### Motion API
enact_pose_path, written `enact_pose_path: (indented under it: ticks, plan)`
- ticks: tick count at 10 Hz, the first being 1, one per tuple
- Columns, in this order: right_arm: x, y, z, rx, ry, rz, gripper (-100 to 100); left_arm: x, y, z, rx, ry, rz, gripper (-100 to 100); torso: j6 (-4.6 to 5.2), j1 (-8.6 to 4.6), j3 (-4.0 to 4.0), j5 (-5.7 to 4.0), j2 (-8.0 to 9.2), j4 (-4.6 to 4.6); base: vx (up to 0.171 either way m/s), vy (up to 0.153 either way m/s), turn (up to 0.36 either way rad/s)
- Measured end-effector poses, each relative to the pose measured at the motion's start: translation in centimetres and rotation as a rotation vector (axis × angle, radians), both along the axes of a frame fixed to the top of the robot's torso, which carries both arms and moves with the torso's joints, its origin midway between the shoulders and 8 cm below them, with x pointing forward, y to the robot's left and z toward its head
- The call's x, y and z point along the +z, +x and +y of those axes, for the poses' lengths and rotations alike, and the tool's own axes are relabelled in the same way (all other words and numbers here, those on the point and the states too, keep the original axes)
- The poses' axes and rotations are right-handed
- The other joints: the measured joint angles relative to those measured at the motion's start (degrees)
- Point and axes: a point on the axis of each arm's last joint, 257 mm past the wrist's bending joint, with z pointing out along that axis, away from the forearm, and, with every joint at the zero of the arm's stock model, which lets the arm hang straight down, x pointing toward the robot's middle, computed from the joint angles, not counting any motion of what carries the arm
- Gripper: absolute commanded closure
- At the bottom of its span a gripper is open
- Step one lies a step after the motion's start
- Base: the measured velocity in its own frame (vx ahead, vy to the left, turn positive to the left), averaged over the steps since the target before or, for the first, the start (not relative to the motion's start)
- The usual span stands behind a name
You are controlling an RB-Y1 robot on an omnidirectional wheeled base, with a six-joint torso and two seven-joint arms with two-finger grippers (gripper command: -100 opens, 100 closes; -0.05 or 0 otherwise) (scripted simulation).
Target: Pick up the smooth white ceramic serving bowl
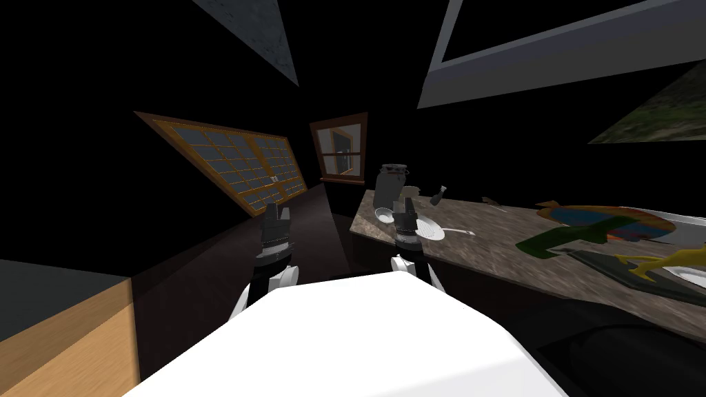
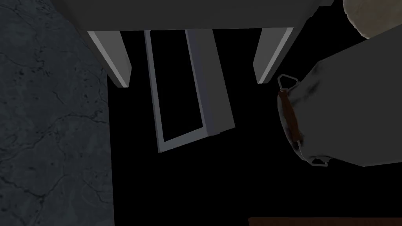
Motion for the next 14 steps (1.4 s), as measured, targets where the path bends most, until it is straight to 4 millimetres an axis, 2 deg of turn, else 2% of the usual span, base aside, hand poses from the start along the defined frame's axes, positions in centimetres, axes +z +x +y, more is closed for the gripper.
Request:
enact_pose_path:
  ticks: [3,8,14]
  plan:
    - [-0.3,0.0,0.7,0.026,-0.075,0.012,-100,0.0,0.0,0.0,0.000,0.000,0.000,0,-0.01,0.37,-0.02,0.08,-0.03,-0.01,0.011,0.101,0.028]
    - [-2.5,0.5,1.6,0.057,-0.237,0.072,-100,0.0,0.0,0.0,0.000,0.000,0.000,0,0.00,0.20,-0.05,0.05,-0.09,-0.02,0.029,0.082,0.025]
    - [-6.9,1.4,1.4,0.080,-0.428,0.182,-100,0.0,0.0,0.0,0.000,0.000,0.000,0,0.00,0.13,-0.07,0.04,-0.12,-0.03,0.037,0.049,0.005]
